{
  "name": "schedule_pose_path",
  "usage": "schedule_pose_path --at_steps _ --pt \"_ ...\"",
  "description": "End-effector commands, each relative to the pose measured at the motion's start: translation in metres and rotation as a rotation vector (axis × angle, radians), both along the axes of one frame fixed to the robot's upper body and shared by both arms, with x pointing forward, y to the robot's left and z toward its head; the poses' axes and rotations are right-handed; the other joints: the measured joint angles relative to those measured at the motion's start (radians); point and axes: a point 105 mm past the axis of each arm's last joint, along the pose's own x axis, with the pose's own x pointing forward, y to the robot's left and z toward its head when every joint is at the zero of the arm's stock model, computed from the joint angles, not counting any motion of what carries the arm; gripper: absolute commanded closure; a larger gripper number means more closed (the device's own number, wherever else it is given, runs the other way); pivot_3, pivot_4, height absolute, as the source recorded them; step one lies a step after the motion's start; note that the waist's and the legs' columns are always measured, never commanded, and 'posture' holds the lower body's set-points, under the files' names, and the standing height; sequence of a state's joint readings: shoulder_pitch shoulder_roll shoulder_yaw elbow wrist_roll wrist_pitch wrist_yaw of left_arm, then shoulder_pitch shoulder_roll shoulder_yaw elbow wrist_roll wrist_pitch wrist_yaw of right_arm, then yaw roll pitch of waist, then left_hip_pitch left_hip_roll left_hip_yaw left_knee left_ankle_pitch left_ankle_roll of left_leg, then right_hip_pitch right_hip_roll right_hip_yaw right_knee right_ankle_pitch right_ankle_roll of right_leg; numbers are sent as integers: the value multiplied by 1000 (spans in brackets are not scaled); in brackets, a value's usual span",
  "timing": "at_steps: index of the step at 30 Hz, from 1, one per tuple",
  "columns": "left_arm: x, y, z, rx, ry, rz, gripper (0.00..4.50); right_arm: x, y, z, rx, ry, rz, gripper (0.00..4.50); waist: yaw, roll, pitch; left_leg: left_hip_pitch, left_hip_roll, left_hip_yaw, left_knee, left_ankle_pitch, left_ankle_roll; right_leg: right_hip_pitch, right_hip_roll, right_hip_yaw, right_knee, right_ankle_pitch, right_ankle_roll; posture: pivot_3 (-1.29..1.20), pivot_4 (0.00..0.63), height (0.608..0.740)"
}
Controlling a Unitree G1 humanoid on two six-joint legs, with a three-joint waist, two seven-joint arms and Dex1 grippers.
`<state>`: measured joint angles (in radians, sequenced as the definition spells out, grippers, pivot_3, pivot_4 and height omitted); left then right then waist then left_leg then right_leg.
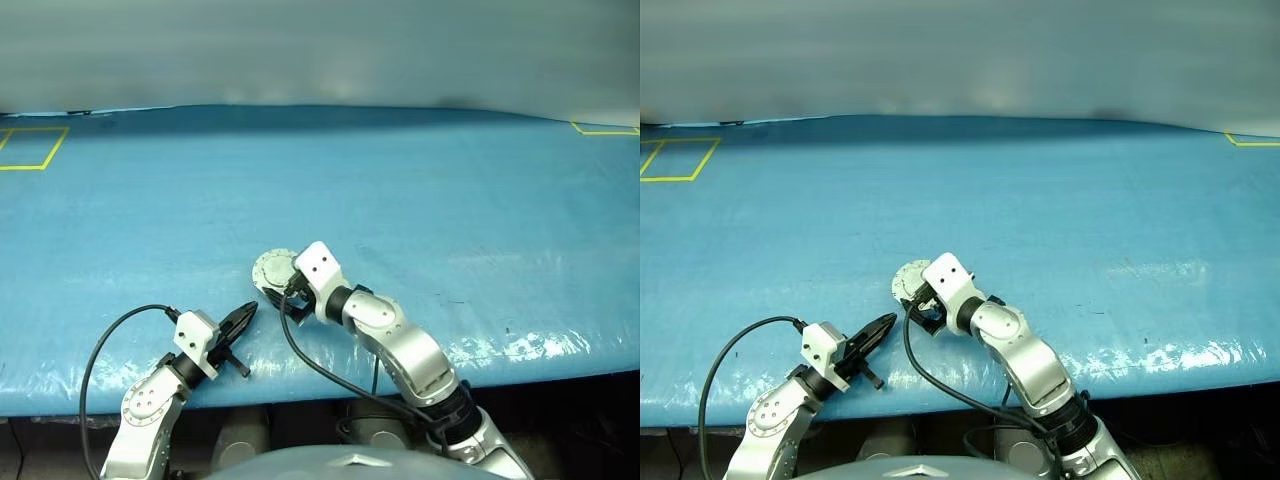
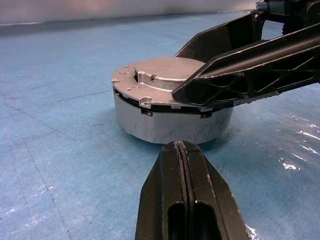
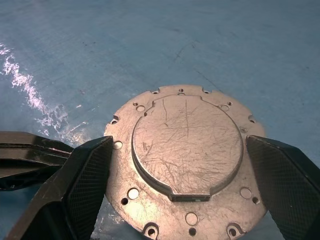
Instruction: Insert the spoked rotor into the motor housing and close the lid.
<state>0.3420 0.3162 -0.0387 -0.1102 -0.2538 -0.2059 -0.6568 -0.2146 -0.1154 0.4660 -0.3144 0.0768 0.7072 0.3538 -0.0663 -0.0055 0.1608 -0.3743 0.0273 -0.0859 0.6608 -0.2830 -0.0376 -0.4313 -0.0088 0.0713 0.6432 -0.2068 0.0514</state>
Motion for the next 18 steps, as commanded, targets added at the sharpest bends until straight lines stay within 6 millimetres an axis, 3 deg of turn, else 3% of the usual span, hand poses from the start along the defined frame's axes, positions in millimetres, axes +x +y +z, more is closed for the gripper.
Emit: schedule_pose_path --at_steps 1,4,9,18 --pt "0 2 4 -7 -26 5 4500 2 0 4 12 -10 15 14 0 0 0 0 0 0 0 0 0 0 0 0 0 0 0 0 150 740" --pt "0 2 3 -6 -25 4 4500 3 0 1 4 -20 20 187 -1 0 0 0 0 0 0 0 0 0 0 0 0 0 0 0 150 740" --pt "-1 3 1 -5 -24 0 4500 0 1 -2 -1 -24 30 1428 -1 0 0 2 0 0 0 0 0 2 0 0 0 0 0 0 150 740" --pt "3 10 7 -5 -41 19 4500 -3 0 3 -47 -41 86 1425 0 0 0 3 0 0 0 0 0 2 0 0 0 0 0 0 150 740"
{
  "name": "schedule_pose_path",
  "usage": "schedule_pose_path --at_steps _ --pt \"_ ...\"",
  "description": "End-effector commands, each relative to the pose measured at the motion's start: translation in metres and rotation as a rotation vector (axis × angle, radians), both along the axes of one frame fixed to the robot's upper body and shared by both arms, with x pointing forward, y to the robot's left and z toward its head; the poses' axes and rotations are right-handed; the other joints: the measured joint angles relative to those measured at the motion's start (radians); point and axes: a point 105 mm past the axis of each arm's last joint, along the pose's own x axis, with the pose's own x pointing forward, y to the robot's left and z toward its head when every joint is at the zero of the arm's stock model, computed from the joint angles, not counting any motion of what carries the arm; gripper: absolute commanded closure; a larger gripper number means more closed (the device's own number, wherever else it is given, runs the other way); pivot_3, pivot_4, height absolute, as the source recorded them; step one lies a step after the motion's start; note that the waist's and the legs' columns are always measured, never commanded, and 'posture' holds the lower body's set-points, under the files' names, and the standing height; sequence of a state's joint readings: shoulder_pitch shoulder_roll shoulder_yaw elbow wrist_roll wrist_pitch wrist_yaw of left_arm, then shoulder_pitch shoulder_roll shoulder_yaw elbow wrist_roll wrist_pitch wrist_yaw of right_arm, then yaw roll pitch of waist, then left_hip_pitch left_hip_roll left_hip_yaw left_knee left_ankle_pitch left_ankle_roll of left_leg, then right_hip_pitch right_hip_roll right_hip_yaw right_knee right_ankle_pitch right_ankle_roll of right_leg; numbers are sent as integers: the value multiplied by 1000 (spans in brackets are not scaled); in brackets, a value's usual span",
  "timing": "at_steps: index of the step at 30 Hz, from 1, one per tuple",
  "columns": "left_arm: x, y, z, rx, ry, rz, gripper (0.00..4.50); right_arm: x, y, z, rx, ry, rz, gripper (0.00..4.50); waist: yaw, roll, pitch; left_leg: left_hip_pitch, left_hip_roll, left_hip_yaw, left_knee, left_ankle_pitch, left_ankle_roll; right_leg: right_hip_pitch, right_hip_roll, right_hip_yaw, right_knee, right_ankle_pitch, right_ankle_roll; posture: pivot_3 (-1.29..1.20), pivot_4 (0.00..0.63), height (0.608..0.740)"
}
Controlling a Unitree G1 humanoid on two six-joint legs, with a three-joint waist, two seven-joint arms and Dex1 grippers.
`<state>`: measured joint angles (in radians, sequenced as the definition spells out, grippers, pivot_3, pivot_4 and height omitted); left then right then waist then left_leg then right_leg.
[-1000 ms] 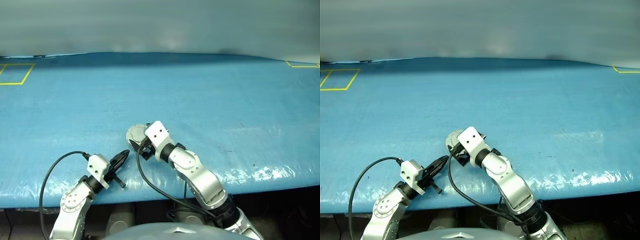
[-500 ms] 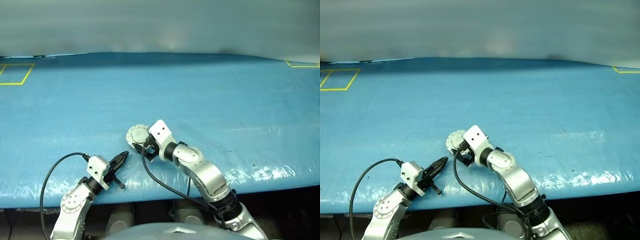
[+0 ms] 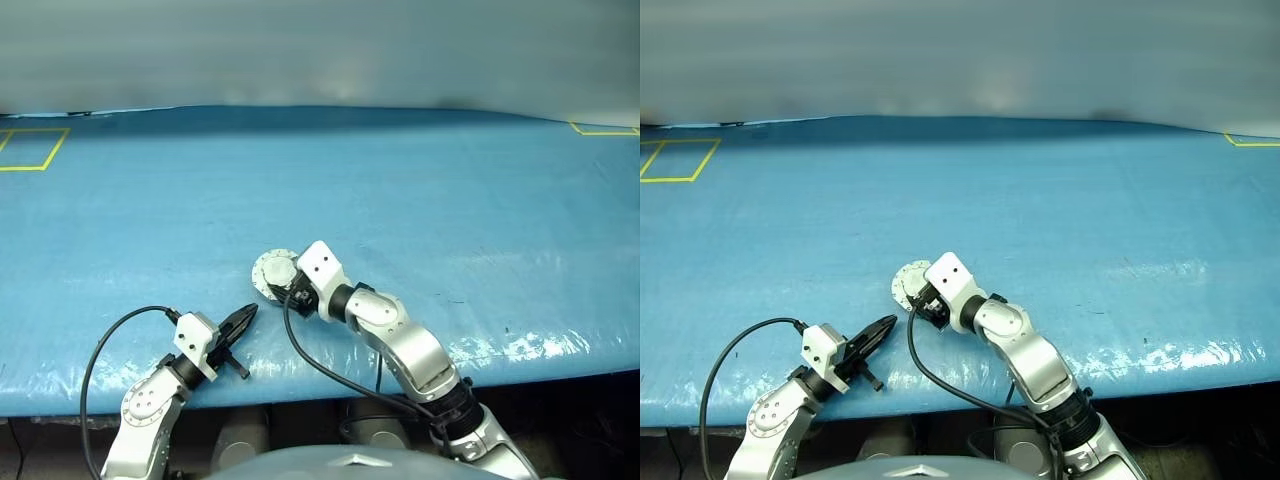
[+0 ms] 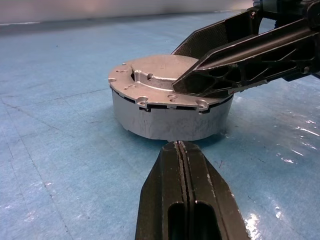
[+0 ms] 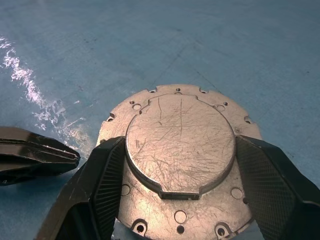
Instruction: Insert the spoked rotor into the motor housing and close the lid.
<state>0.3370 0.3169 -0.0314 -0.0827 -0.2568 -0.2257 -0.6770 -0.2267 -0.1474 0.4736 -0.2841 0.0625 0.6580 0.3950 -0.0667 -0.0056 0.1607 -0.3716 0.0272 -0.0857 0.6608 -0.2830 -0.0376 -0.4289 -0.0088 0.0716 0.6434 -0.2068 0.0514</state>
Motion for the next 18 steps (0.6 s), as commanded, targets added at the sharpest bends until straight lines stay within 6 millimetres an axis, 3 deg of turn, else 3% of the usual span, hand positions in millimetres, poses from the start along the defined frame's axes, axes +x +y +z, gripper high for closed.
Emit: schedule_pose_path --at_steps 1,9,18 --pt "5 10 12 0 -50 36 4500 -4 2 7 -39 -24 60 1425 0 0 0 0 0 0 0 0 0 0 0 0 0 0 0 0 150 740" --pt "10 17 21 15 -71 46 4500 -2 1 11 -76 -15 76 1425 2 0 0 0 0 0 0 0 0 0 0 0 0 0 0 0 150 740" --pt "13 9 30 16 -83 33 4500 1 -4 0 -146 54 57 1425 1 0 0 0 0 0 0 0 0 0 0 0 0 0 0 0 150 740"
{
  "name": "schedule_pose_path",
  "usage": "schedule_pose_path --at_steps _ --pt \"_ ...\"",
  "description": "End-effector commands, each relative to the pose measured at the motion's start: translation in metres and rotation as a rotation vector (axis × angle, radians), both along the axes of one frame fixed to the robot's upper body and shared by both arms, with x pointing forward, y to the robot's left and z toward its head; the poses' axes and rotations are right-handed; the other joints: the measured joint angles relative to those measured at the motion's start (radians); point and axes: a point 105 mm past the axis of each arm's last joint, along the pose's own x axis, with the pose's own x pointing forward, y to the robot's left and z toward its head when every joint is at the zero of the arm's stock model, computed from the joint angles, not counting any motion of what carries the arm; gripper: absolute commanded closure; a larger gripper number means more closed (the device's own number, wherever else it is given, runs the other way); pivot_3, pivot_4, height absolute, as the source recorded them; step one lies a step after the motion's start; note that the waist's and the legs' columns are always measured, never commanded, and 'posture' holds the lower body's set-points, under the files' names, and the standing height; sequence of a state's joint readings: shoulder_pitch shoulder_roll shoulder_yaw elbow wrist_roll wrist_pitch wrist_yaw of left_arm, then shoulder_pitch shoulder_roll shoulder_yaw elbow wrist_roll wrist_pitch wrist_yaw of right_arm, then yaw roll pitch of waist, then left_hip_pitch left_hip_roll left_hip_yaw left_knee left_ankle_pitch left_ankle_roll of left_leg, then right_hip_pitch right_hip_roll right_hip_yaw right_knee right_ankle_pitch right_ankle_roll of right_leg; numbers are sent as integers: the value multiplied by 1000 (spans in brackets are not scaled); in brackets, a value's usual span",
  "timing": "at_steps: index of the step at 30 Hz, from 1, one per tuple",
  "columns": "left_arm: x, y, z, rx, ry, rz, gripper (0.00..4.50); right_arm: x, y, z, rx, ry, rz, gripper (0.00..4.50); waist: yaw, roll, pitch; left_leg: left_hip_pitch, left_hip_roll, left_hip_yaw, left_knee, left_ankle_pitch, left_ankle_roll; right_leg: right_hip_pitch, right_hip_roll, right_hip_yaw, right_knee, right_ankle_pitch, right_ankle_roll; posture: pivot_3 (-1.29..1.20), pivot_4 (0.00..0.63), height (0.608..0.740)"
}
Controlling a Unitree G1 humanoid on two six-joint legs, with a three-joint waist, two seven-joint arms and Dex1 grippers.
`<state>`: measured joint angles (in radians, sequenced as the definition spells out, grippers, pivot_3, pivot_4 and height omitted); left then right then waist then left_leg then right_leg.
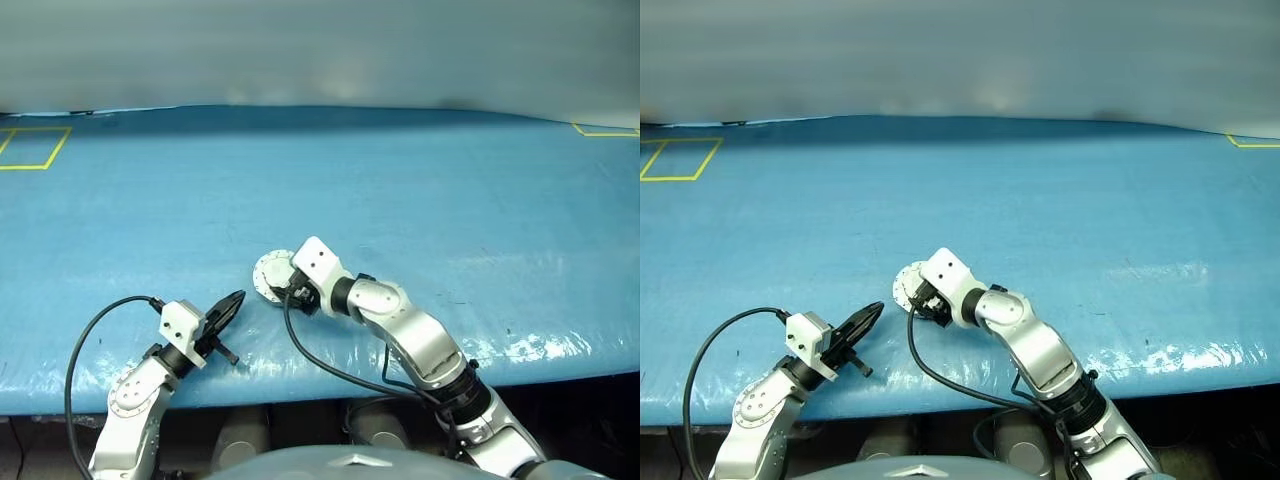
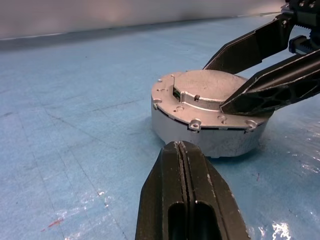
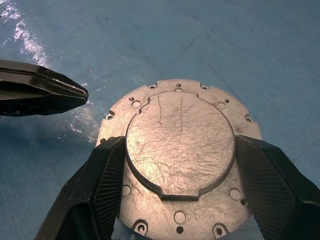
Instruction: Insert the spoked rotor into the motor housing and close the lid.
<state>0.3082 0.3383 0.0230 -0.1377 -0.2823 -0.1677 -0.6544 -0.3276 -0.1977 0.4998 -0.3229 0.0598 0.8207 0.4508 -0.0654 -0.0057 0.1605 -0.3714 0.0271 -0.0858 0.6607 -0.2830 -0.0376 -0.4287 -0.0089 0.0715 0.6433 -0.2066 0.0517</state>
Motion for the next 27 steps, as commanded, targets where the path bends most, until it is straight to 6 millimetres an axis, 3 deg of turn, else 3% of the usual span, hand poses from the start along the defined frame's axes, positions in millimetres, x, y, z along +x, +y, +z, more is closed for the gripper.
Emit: schedule_pose_path --at_steps 1,7,27 --pt "1 -5 13 8 -46 -14 4500 1 -5 -9 -52 38 -21 1425 0 0 0 0 0 0 0 0 0 0 0 0 0 0 0 0 150 740" --pt "2 -9 17 9 -49 -14 4500 4 -11 -19 -113 50 -48 1425 0 0 -1 3 0 0 0 0 0 3 0 0 0 0 0 0 150 740" --pt "3 -14 19 6 -36 -24 4500 17 -11 -24 -149 94 -32 1425 -3 0 -1 9 0 0 0 0 0 7 0 1 2 0 -1 0 150 740"
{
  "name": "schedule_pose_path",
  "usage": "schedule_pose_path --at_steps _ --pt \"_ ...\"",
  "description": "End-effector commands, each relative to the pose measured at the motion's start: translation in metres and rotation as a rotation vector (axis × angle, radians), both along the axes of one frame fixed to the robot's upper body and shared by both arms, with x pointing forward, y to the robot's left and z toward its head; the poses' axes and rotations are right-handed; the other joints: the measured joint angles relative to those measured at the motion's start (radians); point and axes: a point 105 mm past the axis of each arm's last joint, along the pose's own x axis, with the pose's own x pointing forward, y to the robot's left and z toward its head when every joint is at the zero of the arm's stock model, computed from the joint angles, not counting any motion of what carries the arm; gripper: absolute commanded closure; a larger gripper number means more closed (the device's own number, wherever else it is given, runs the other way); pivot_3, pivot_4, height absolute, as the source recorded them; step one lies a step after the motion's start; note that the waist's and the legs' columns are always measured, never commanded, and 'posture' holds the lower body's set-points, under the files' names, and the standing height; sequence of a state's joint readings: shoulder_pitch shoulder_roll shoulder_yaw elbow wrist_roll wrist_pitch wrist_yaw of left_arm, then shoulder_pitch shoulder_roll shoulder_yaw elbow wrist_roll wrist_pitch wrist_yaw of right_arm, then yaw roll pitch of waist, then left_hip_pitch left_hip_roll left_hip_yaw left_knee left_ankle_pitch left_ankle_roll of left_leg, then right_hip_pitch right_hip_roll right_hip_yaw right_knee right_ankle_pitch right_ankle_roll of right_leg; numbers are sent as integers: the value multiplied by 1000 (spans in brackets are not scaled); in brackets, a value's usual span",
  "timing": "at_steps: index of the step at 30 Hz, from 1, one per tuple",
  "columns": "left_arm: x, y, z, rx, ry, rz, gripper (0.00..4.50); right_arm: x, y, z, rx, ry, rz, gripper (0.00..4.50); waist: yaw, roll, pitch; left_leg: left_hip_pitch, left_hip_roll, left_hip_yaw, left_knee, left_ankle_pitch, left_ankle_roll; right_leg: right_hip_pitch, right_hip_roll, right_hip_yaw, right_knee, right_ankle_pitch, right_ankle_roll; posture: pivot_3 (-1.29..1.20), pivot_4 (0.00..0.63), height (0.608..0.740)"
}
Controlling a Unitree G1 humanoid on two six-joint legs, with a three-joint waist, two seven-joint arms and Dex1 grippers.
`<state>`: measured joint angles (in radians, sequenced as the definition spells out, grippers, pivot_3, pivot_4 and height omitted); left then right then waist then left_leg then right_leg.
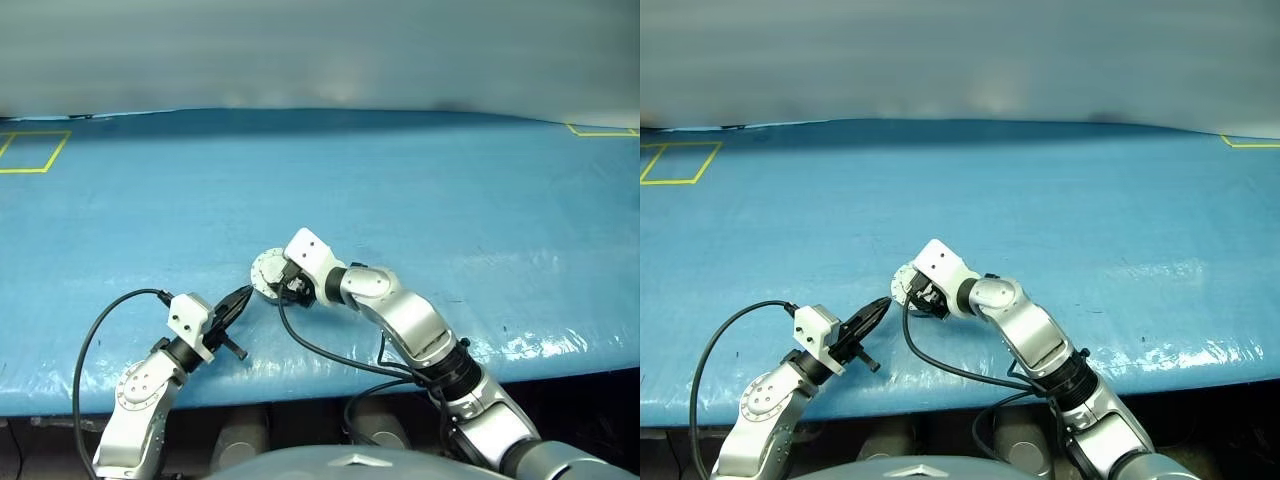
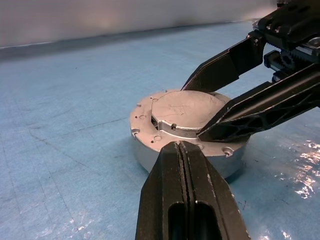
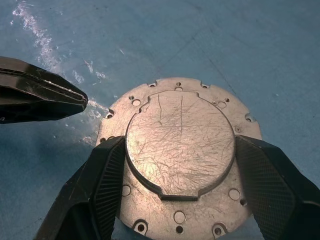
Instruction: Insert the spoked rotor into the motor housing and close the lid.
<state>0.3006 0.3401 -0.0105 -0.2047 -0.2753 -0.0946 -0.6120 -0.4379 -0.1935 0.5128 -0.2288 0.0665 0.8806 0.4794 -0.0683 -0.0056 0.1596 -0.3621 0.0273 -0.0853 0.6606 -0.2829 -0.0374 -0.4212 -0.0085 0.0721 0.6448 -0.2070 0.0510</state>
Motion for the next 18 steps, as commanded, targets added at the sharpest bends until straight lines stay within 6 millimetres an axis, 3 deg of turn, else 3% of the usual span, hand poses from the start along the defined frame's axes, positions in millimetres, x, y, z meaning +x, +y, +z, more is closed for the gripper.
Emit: schedule_pose_path --at_steps 1,5,11,15,18 --pt "1 -3 13 11 -49 -6 4500 2 -15 -22 -84 54 -51 1425 -1 0 0 1 0 0 0 0 0 1 0 0 0 0 0 0 150 740" --pt "13 6 14 46 -22 95 4500 1 -15 -22 -79 53 -51 1425 -1 0 0 2 0 0 0 0 0 2 0 0 0 0 0 0 150 740" --pt "33 23 40 -3 -33 192 4500 -1 -14 -24 -78 56 -53 1425 0 0 0 2 0 0 -1 0 0 2 0 0 -1 0 0 0 150 740" --pt "42 27 31 -6 156 185 4500 -1 -14 -24 -76 56 -55 1425 -1 0 0 2 0 -1 -1 0 0 3 0 0 -1 0 0 0 150 740" --pt "47 23 35 -92 251 154 4500 -1 -13 -24 -78 57 -57 1425 -3 -1 0 2 0 -1 -1 0 0 3 0 -1 -1 0 0 0 150 740"
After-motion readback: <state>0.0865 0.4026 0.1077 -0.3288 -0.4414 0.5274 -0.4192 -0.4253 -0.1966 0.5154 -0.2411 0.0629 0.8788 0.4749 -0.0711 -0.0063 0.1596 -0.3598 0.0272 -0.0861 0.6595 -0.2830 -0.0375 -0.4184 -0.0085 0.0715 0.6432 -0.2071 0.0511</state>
